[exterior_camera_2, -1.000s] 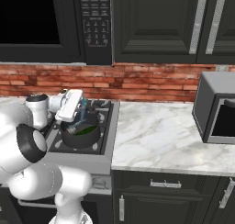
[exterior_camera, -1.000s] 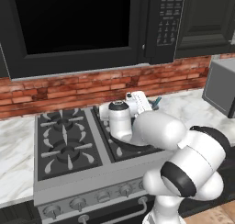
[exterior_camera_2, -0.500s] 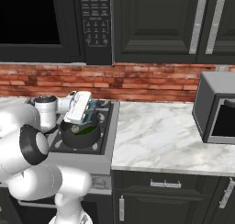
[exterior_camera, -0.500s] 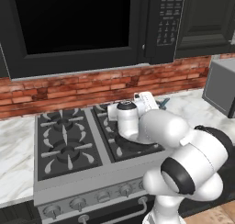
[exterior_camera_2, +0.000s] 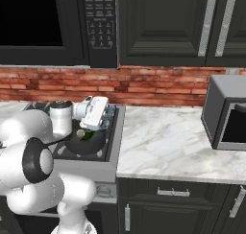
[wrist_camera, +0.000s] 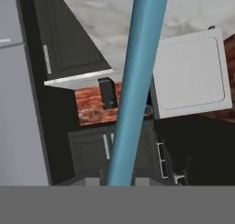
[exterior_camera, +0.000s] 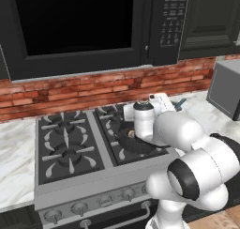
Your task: Put the mushroom and cucumber in the pot. Retrieve the spatula and lightly stir the vegetables in the pot.
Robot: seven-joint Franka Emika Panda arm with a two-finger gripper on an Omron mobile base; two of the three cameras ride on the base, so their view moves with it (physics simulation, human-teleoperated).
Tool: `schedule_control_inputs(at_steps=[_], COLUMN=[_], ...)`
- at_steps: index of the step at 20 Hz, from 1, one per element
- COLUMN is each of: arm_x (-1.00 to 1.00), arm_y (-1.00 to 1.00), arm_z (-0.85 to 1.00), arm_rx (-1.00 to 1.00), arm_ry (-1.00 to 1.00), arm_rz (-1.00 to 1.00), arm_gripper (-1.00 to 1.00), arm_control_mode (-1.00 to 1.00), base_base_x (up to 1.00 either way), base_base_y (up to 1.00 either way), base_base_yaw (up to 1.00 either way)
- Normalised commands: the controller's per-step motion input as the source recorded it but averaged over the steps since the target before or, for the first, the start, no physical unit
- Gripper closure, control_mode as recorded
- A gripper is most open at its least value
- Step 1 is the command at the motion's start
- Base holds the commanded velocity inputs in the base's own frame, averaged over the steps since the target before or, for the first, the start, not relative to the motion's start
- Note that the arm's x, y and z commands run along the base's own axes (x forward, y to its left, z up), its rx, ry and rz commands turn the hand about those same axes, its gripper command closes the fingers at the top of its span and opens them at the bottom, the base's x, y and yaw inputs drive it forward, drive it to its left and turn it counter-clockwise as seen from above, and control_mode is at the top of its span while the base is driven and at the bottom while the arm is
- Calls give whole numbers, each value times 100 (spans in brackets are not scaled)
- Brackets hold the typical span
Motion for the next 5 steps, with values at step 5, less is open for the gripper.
schedule_control_inputs(at_steps=[5], arm_x=[-12], arm_y=[-7], arm_z=[59], arm_rx=[0], arm_ry=[3], arm_rz=[2], arm_gripper=[100], arm_control_mode=[-100], base_base_x=[0], base_base_y=[0], base_base_yaw=[0])
